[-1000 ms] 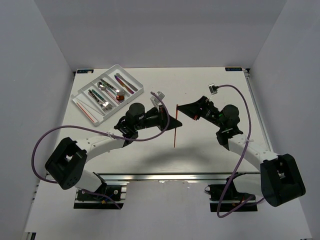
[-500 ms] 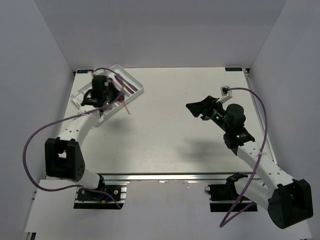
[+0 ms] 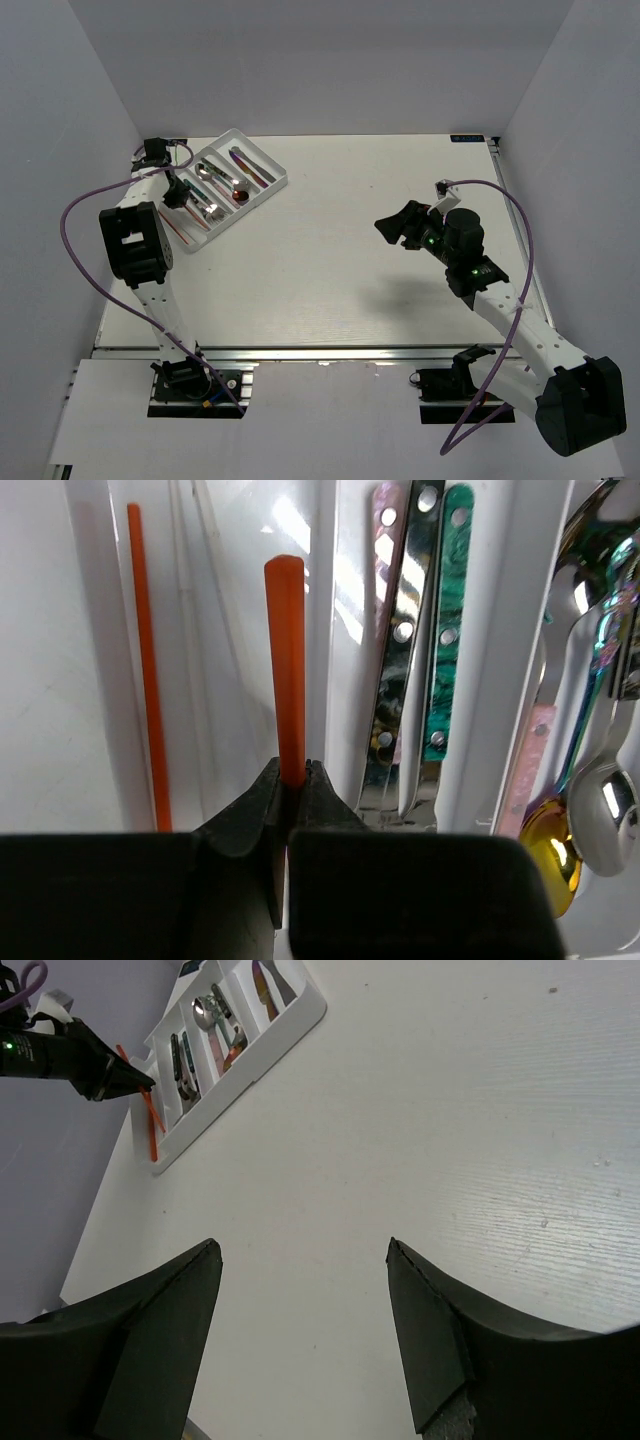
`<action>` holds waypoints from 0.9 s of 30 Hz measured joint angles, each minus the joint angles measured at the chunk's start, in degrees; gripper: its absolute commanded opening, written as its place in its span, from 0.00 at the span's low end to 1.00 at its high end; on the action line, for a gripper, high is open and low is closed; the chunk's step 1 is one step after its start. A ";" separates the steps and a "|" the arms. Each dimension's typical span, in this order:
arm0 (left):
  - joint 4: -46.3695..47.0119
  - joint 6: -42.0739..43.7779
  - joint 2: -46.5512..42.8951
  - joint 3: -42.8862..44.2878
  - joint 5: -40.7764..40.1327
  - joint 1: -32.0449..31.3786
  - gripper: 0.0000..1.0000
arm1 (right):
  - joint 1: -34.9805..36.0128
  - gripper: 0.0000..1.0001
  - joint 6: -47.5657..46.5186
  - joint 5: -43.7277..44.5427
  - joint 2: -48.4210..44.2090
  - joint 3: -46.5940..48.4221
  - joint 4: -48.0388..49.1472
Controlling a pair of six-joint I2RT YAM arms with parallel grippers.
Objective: Sort the eating utensils into containers
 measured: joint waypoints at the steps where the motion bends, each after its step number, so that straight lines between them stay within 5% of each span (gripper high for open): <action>1: -0.48 0.02 0.13 0.02 -0.28 0.00 0.03 | 0.00 0.72 -0.07 -0.02 0.20 0.00 0.00; 8: -1.33 0.02 -0.09 -0.68 -1.79 0.28 0.32 | 0.00 0.72 -0.48 -0.26 1.53 0.00 -0.09; 9: -1.31 -0.09 -0.11 -1.09 -1.90 0.42 0.46 | 0.00 0.72 -0.61 -0.26 1.53 0.02 -0.07; 12: -0.94 -0.39 -0.31 -2.49 -1.99 0.61 0.61 | 0.00 0.72 -0.87 -0.28 1.62 0.02 -0.11; 13: -0.85 -0.63 -0.50 -3.02 -2.08 0.68 0.74 | 0.00 0.72 -0.96 -0.31 1.68 0.09 -0.22; 17: -1.22 -0.50 -2.14 -3.72 -2.51 1.07 0.95 | 0.00 0.72 -1.88 -0.33 1.70 0.79 -1.53; 21: -0.26 1.18 -8.87 -5.70 -0.55 0.96 0.98 | 0.00 0.73 -3.93 0.90 0.59 2.73 -4.57; 27: 3.48 6.78 -33.00 -18.45 -0.79 -3.26 0.98 | 0.00 0.89 -7.23 9.92 -6.34 6.23 -13.53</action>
